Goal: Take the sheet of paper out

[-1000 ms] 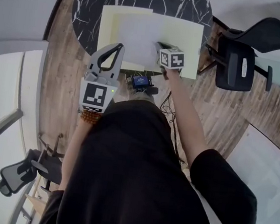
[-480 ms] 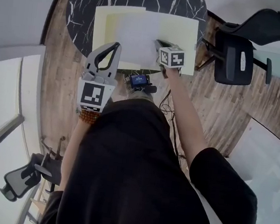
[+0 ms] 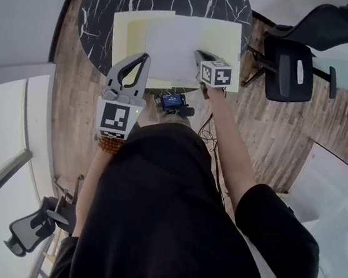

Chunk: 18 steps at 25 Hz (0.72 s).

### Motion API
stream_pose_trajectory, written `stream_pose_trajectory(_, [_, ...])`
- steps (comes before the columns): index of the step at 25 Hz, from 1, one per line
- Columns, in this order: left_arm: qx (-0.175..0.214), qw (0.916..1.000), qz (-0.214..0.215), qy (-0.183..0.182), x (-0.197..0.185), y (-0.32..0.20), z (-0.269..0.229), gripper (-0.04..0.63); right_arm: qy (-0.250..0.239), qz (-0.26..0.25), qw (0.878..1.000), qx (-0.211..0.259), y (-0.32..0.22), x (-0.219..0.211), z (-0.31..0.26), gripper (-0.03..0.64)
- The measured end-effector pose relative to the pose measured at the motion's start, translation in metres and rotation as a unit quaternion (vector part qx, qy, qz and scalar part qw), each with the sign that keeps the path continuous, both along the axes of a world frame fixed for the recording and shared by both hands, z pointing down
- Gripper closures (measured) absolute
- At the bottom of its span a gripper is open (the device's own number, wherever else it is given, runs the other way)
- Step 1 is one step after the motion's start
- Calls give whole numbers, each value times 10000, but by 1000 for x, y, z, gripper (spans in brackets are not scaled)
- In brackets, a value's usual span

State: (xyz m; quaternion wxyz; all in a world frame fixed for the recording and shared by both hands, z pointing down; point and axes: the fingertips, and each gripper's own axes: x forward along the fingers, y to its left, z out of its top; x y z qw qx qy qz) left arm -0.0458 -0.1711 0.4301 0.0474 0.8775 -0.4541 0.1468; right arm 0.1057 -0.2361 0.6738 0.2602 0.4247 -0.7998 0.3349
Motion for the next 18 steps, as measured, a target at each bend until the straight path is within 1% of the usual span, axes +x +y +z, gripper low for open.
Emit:
stream_pose_trajectory(4, [144, 9997, 169, -50, 5, -1, -1, 595, 2, 122, 9999, 28, 3, 10, -4, 620])
stream_pose_trajectory(11, [183, 9994, 290, -9, 16, -4, -4, 595, -11, 270, 9996, 106, 5, 26, -12, 620])
stream_pose_trajectory(14, [99, 9996, 259, 60, 20, -3, -5, 595, -50, 323, 9993, 156, 6, 32, -16, 620])
stream_pose_trajectory(18, [216, 9989, 420, 1, 25, -3, -4, 595, -63, 401, 9990, 205, 7, 38, -20, 620])
